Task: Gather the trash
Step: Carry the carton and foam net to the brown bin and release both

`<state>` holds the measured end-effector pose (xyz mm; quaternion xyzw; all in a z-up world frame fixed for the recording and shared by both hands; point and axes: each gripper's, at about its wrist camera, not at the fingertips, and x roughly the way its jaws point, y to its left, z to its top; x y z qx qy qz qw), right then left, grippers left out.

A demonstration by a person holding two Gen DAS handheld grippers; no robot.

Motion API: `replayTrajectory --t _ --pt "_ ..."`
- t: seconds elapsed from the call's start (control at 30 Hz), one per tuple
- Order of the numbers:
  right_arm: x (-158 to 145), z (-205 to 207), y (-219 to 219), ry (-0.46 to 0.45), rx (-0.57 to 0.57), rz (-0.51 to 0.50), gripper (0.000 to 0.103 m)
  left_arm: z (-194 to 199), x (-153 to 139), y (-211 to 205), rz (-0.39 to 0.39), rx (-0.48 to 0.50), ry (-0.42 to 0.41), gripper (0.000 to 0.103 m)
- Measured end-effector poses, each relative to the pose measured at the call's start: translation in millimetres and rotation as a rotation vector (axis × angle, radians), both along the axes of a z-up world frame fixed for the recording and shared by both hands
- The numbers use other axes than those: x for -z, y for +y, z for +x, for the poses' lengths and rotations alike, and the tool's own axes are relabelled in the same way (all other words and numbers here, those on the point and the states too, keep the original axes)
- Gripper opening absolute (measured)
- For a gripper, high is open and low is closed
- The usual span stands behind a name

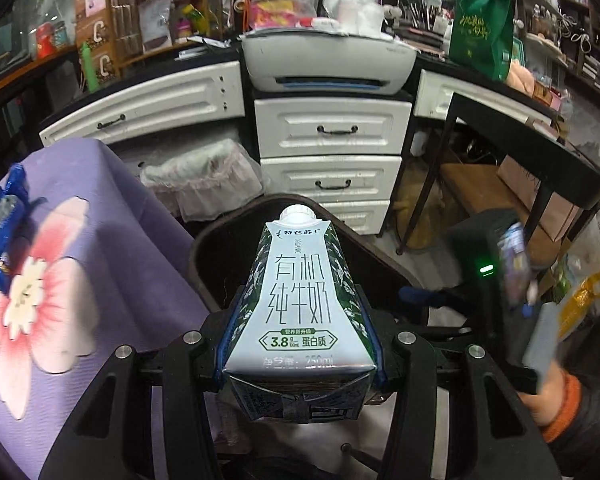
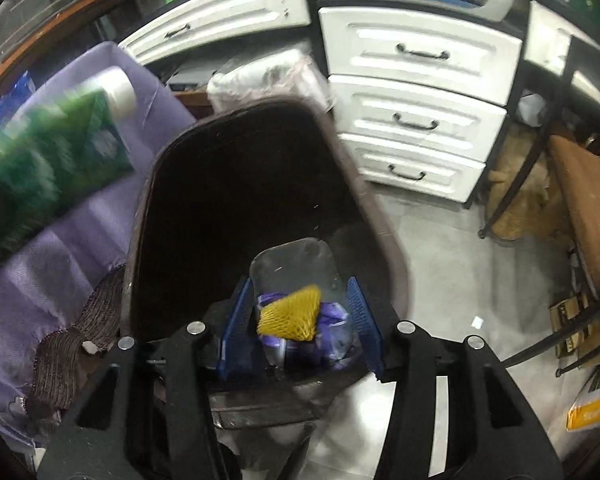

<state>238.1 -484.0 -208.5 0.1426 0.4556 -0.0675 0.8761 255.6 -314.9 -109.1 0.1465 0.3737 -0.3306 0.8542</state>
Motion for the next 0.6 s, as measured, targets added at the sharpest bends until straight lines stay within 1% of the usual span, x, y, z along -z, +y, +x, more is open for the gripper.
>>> replayTrajectory --t 0.1,0.17,0.27,0.43,0.5,0.6 --pt "-16.6 -13.5 -10.5 -0.046 0.032 -0.028 0.051 3.1 10.4 -12.1 0.017 0.002 0.013 0.05" --pt "-25.4 -23.9 -18.3 -0.065 0.058 -0.048 0.054 6.0 18.9 -19.3 0.033 0.004 0.022 0.05" --pt "-37.9 -43.1 -33.3 -0.085 0.11 -0.077 0.054 10.4 36.2 -30.7 0.066 0.008 0.047 0.05" --pt "-49.4 -63.2 -54.2 -0.115 0.169 -0.077 0.054 18.7 65.3 -48.7 0.122 0.021 0.105 0.05" --pt "-53.1 -71.1 -60.4 -0.12 0.185 -0.072 0.054 23.9 76.5 -54.3 0.133 0.018 0.142 0.05" --pt "-55.6 -77.5 -67.2 -0.131 0.204 -0.062 0.054 27.4 89.4 -63.5 0.155 0.021 0.173 0.05"
